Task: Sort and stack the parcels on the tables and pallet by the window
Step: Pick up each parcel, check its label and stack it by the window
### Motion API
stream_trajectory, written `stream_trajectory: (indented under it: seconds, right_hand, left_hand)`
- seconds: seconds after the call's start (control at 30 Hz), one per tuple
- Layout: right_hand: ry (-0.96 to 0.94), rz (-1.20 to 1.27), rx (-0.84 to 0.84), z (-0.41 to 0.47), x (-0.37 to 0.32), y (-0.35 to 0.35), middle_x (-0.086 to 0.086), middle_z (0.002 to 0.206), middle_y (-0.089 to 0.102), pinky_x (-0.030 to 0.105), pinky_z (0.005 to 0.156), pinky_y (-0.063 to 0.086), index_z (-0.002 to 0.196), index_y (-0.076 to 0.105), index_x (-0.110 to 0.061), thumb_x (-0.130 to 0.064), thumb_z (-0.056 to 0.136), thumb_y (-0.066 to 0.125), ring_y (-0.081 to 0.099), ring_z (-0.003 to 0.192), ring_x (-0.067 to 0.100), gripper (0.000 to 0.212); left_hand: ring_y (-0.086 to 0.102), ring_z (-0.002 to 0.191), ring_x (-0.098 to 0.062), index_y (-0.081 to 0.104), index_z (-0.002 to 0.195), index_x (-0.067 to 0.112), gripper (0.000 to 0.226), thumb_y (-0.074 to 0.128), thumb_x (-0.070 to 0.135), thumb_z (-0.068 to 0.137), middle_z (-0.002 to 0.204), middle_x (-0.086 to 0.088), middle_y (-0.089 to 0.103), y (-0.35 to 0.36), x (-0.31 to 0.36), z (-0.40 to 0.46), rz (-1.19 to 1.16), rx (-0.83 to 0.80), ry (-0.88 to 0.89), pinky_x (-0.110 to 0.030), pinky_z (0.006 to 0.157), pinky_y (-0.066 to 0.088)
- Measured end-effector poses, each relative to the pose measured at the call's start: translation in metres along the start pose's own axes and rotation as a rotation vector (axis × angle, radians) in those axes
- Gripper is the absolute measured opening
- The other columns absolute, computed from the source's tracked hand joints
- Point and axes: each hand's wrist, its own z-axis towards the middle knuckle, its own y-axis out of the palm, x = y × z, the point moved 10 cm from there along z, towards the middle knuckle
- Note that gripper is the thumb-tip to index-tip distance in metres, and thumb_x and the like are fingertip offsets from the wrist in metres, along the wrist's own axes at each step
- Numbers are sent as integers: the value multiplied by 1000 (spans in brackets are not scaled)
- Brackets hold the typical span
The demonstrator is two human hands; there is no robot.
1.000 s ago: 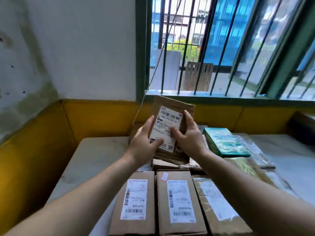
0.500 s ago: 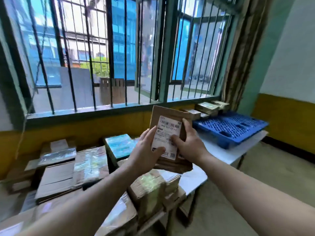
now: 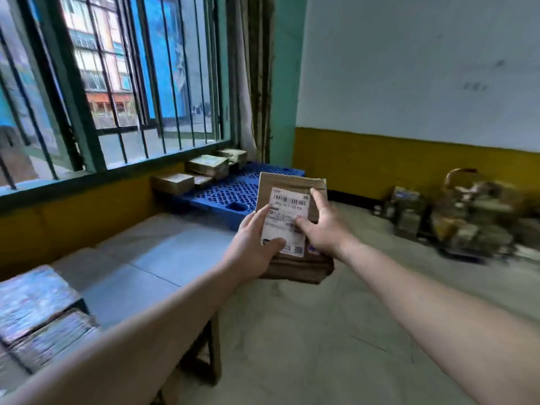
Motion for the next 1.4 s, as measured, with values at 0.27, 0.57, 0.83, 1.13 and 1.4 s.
stream_trajectory:
  seconds: [0.27,0.57,0.83,1.13,1.4]
  right_hand:
    - [117,-32,117,86,97,-38,1,155,36,31,107,38,156,14,-34,-46,93,61,42,136,23,80]
    - [168,-56,170,240,142,-58,-3,149,46,33,100,42,156,14,-30,-42,96,59,47,130,20,76]
    - [237,-55,158,346,207,-73,-2,154,38,40,103,45,156,11,-33,-43,96,57,45,133,23,77]
    - [171,-169,92,499,275,-97,-5,149,45,26,66,40,157,9,-34,-46,99,51,51,108,17,72]
    - [84,-4,-77,628,283,-50,-6,143,49,39,96,50,155,10,-38,-46,94,59,56,118,21,78]
  left_hand:
    - [35,135,-13,23,151,30,76,66,28,88,153,4,27,101,-6,114,22,-183,46,-27,108,31]
    - [34,136,-12,21,150,34,76,66,30,89,154,7,27,158,-32,286,2,-250,78,-29,108,32]
    - [35,136,-13,19,150,36,76,65,31,89,155,8,25,229,-50,399,-2,-314,54,-31,107,36]
    - [29,140,-15,17,151,37,76,63,30,91,157,8,22,301,-61,536,1,-249,5,-36,111,35]
    - [28,140,-13,17,151,33,77,64,31,90,156,7,22,297,-111,626,41,-139,-125,-30,111,28]
